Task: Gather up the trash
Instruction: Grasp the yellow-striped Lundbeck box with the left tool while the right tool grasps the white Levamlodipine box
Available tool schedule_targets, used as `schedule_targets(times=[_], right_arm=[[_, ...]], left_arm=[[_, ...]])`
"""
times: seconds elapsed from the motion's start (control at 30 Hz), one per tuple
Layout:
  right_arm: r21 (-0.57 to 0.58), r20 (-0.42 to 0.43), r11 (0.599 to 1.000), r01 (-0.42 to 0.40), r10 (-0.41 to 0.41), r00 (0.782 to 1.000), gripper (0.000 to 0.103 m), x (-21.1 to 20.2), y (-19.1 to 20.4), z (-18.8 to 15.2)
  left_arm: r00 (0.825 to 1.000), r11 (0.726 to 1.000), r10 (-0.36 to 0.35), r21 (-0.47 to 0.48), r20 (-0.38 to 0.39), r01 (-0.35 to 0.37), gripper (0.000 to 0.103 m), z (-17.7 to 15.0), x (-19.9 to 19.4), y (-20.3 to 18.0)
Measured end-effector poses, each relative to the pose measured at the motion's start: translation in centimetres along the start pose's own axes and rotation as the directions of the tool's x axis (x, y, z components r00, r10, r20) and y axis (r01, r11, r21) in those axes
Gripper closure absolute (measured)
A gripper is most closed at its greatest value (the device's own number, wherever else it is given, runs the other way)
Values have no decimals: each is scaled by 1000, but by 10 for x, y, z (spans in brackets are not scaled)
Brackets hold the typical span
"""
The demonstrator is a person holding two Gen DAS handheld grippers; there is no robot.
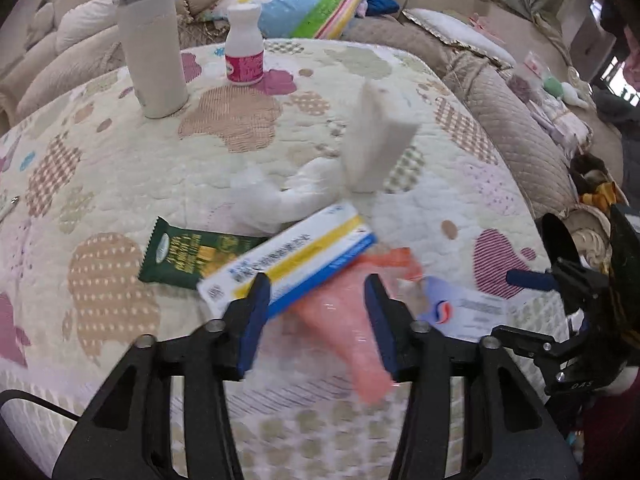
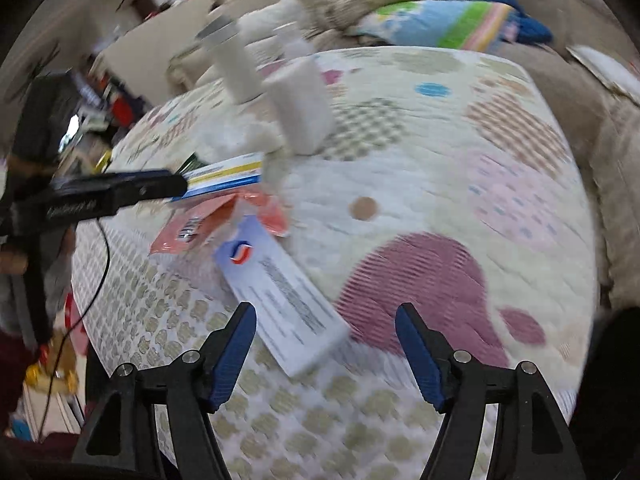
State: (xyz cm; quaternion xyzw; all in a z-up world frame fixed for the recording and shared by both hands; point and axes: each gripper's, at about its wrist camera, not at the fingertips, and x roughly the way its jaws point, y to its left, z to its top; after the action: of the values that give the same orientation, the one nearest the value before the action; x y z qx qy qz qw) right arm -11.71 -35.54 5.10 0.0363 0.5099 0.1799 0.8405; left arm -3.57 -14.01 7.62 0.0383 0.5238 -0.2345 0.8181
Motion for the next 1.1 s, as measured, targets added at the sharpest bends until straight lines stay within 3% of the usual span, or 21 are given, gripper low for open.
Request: schedule_targets(times=[0.1, 0.27, 0.4, 0.47, 0.57, 0.77, 0.87, 0.93, 1.1], right_arm=[[-65, -34, 998, -3, 1, 999, 30, 13, 12, 7], [-144, -94, 989, 10, -24, 995, 30, 38, 28, 9], [-171, -66, 984, 52, -64, 996, 33, 41, 34, 4], [-159, -54, 983, 91, -100, 994, 44, 38, 32, 1], [-93, -54, 987, 133, -138, 989, 49, 32, 20, -2], [68, -45, 976, 206, -204, 978, 51, 9, -12, -19], [109, -22, 972, 210, -209, 978, 51, 3, -17, -24], [108, -13, 968, 226, -226, 974, 50, 4, -13, -24], [82, 22, 958, 274, -276, 961, 52, 5, -5, -26]], left_arm=[[999, 999, -20, 27, -25, 21, 52, 4, 10, 14], [1000, 986, -10, 165, -26, 14, 51, 15, 20, 10], [999, 958, 10, 286, -46, 3, 50, 20, 29, -2], [998, 929, 29, 370, -49, -8, 49, 22, 34, -9], [996, 901, 43, 434, -83, -3, 47, 22, 44, -13], [991, 885, 63, 466, -120, 0, 47, 21, 60, -16], [992, 895, 77, 445, -103, -23, 49, 20, 58, -17], [995, 918, 45, 397, -93, -5, 55, 21, 51, -12], [1000, 965, 23, 261, -13, -19, 56, 18, 15, -3]])
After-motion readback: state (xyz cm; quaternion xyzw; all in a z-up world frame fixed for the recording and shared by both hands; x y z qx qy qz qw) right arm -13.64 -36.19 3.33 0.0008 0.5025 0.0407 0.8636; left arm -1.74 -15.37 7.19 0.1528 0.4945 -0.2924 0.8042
